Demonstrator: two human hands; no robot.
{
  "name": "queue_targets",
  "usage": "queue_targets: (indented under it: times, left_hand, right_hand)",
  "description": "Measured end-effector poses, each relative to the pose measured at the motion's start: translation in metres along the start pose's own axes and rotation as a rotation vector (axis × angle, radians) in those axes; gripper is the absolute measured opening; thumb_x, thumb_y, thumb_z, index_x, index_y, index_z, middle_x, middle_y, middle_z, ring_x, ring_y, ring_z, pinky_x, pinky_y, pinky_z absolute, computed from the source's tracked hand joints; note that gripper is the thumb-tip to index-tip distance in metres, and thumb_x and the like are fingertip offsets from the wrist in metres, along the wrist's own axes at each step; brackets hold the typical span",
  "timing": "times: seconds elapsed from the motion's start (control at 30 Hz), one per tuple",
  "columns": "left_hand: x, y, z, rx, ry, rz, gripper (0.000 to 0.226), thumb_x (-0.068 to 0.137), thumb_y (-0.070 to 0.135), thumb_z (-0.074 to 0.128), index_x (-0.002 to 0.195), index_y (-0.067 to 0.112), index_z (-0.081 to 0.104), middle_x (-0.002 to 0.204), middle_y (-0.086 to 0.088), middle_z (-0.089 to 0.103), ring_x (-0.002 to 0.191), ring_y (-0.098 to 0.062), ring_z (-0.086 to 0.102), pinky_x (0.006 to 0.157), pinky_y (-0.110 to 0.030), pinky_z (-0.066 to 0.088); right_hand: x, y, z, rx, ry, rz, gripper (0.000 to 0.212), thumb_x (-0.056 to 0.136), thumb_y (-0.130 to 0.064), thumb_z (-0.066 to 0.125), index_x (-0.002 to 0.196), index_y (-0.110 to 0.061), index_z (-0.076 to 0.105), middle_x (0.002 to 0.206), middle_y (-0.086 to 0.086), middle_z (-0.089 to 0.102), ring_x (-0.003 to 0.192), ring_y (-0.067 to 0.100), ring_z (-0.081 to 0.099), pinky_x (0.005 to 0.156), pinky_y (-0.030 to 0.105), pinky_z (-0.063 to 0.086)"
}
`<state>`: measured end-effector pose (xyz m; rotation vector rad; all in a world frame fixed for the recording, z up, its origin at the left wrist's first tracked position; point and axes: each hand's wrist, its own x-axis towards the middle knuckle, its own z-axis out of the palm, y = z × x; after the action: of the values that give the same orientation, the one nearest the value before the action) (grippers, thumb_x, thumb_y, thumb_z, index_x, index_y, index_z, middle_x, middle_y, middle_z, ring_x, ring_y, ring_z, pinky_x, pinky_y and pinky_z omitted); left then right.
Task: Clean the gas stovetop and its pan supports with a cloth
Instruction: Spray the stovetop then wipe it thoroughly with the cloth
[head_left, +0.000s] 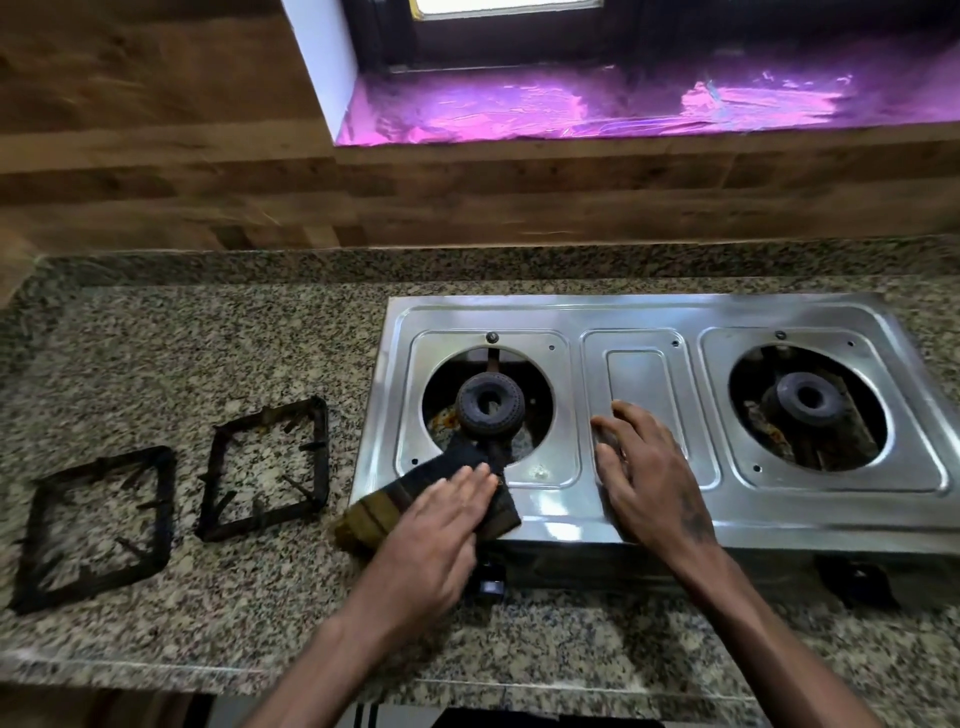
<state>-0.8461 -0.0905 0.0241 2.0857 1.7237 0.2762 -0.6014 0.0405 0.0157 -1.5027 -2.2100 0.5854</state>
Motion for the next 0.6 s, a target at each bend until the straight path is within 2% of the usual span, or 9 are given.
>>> queue_targets:
  times: [0.13,0.2,0.27,0.33,0.4,0.43,0.47,0.53,0.6]
  left_hand:
    - [0.026,0.027,0.001,-0.062,-0.014,0.136,0.058,0.1,0.024,0.028,0.156,0.022,0.014,0.163,0.009,0.007,0.147,0.004,-0.004,0.122,-0.024,0.0]
    - [0.03,0.033,-0.01,-0.265,0.037,0.124,0.054,0.098,0.02,0.034,0.152,0.02,0.033,0.159,0.008,0.028,0.146,0.004,0.015,0.121,-0.023,0.013]
    - [0.022,0.029,-0.024,-0.366,0.232,0.024,0.05,0.093,0.02,0.037,0.141,0.02,0.053,0.147,0.008,0.048,0.137,0.006,0.037,0.114,-0.02,0.031]
    - [0.01,0.015,-0.036,-0.369,0.486,-0.164,0.048,0.091,0.021,0.036,0.131,0.02,0.062,0.133,0.006,0.062,0.11,0.012,0.057,0.091,-0.013,0.048]
    - [0.004,-0.003,-0.045,-0.343,0.65,-0.347,0.048,0.092,0.022,0.034,0.13,0.018,0.063,0.121,-0.002,0.069,0.084,0.002,0.066,0.067,-0.016,0.052]
    - [0.006,-0.012,-0.048,-0.323,0.679,-0.406,0.049,0.092,0.023,0.033,0.131,0.017,0.062,0.122,-0.005,0.069,0.088,-0.009,0.069,0.071,-0.025,0.055]
    - [0.011,-0.019,-0.05,-0.305,0.677,-0.439,0.051,0.092,0.024,0.032,0.134,0.017,0.06,0.129,-0.005,0.065,0.103,-0.018,0.067,0.083,-0.03,0.054]
    - [0.027,-0.03,-0.049,-0.268,0.615,-0.438,0.054,0.093,0.027,0.03,0.139,0.014,0.055,0.144,-0.002,0.053,0.132,-0.016,0.049,0.107,-0.03,0.04]
    - [0.045,-0.038,-0.04,-0.199,0.515,-0.404,0.057,0.094,0.029,0.027,0.145,0.013,0.046,0.153,-0.002,0.04,0.144,-0.011,0.031,0.118,-0.03,0.026]
  right_hand:
    - [0.0,-0.004,0.001,0.067,0.086,-0.024,0.031,0.096,-0.011,0.059,0.126,-0.014,0.064,0.141,0.006,0.052,0.132,0.024,0.046,0.107,0.041,0.043]
    - [-0.002,-0.015,0.004,0.115,0.114,-0.059,0.031,0.095,-0.008,0.059,0.125,-0.014,0.065,0.139,0.006,0.054,0.133,0.023,0.046,0.11,0.041,0.041]
    - [-0.005,-0.035,0.009,0.151,0.099,-0.116,0.032,0.095,-0.013,0.055,0.126,-0.014,0.065,0.139,0.005,0.056,0.135,0.02,0.045,0.113,0.04,0.038]
    - [-0.009,-0.062,0.02,0.168,0.016,-0.176,0.038,0.093,-0.022,0.052,0.129,-0.018,0.064,0.141,0.003,0.056,0.138,0.021,0.042,0.116,0.04,0.034]
    - [-0.014,-0.088,0.042,0.112,-0.113,-0.298,0.043,0.093,-0.031,0.05,0.135,-0.025,0.06,0.145,0.003,0.053,0.141,0.025,0.04,0.117,0.043,0.03]
    - [-0.016,-0.098,0.053,0.016,-0.178,-0.382,0.046,0.095,-0.036,0.047,0.14,-0.03,0.054,0.149,0.004,0.05,0.143,0.026,0.037,0.118,0.046,0.029]
    - [-0.019,-0.104,0.064,-0.102,-0.231,-0.451,0.048,0.098,-0.04,0.042,0.145,-0.034,0.047,0.154,0.004,0.045,0.145,0.026,0.034,0.119,0.048,0.026]
    - [-0.022,-0.102,0.071,-0.254,-0.283,-0.485,0.05,0.102,-0.047,0.032,0.151,-0.041,0.034,0.161,0.002,0.033,0.149,0.024,0.028,0.121,0.049,0.019]
    - [-0.024,-0.082,0.061,-0.29,-0.276,-0.457,0.05,0.103,-0.051,0.028,0.153,-0.042,0.031,0.163,0.001,0.029,0.151,0.021,0.025,0.121,0.045,0.015]
